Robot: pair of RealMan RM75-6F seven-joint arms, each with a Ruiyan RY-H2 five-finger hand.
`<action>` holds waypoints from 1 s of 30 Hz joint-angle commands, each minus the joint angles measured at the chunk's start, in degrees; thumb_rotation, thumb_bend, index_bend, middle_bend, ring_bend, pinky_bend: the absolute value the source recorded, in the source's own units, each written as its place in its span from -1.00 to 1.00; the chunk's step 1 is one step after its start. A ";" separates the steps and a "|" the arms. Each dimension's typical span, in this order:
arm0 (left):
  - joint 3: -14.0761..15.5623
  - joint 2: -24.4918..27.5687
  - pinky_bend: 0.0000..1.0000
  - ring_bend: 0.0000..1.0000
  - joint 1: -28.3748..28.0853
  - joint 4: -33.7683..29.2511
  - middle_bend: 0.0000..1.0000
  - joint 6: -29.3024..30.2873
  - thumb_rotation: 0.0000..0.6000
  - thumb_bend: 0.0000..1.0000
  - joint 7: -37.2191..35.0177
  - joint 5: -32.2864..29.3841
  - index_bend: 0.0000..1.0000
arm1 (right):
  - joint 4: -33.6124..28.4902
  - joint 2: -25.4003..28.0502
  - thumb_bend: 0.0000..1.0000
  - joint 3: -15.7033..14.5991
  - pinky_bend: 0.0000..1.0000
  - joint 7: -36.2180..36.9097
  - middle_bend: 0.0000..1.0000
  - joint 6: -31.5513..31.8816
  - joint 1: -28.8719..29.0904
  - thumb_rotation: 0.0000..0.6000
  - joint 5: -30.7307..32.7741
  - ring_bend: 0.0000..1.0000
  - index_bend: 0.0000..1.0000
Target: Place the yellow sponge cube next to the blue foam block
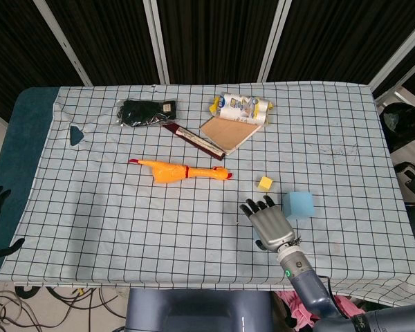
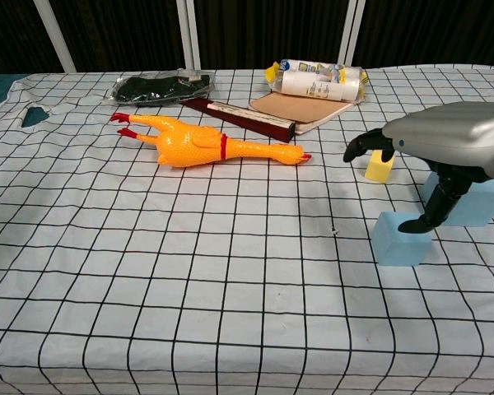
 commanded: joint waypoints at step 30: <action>0.18 0.23 -1.00 -1.00 0.15 -0.19 -0.93 0.17 1.00 -0.72 -0.65 0.34 -0.85 | 3.05 -0.56 -0.68 -4.01 -0.82 -0.75 -0.83 0.06 -1.51 1.00 -0.58 -0.67 -0.63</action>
